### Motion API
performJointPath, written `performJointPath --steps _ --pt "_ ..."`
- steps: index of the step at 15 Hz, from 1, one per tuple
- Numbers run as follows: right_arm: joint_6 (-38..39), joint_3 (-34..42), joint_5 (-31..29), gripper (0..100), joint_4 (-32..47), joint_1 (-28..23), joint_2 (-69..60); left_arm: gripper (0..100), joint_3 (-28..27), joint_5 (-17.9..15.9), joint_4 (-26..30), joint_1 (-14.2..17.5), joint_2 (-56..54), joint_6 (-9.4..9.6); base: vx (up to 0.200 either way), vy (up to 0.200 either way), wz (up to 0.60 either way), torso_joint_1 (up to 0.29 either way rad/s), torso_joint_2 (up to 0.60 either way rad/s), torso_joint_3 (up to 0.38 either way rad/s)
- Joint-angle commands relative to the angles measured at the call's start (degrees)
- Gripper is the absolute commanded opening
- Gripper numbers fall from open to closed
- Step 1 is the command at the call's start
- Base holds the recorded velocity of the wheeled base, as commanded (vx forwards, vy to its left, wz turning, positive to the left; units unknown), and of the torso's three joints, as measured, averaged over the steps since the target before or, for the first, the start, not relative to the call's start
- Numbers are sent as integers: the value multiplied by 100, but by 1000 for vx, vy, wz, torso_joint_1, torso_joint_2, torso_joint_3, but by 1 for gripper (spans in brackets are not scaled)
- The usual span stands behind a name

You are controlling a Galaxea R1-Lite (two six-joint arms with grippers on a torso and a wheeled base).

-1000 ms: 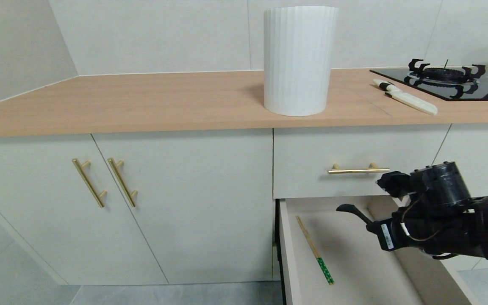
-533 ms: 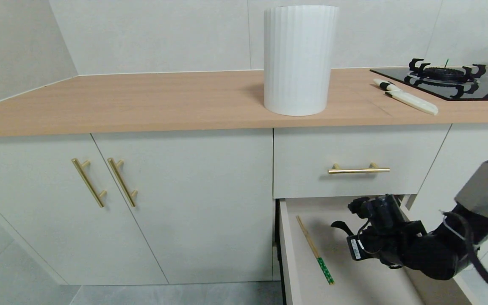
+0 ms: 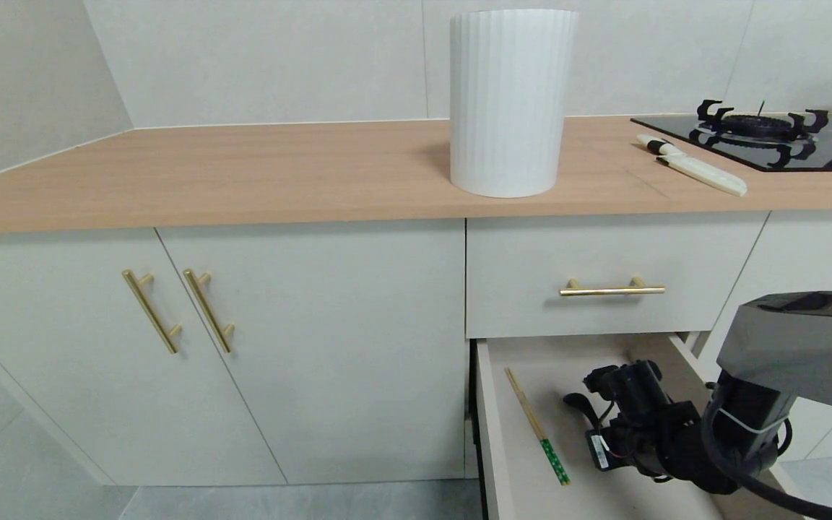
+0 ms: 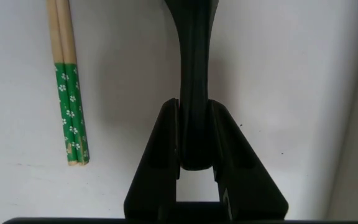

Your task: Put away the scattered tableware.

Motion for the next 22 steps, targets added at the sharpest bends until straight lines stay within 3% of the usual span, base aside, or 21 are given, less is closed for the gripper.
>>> performJointPath --steps 1,8,9,18,22 --pt "-3 -5 5 0 2 -2 29 100 5 0 -1 2 9 -1 0 0 0 0 0 0" --pt "-3 4 -4 0 2 7 47 100 -4 0 -1 2 9 -1 0 0 0 0 0 0" --pt "-3 4 -4 100 2 7 64 100 5 0 -1 2 9 -1 0 0 0 0 0 0" --pt "6 13 -39 100 2 -2 29 100 -4 0 -1 2 9 -1 0 0 0 0 0 0" --pt "173 206 -48 100 63 -2 -692 100 -4 0 -1 2 9 -1 0 0 0 0 0 0"
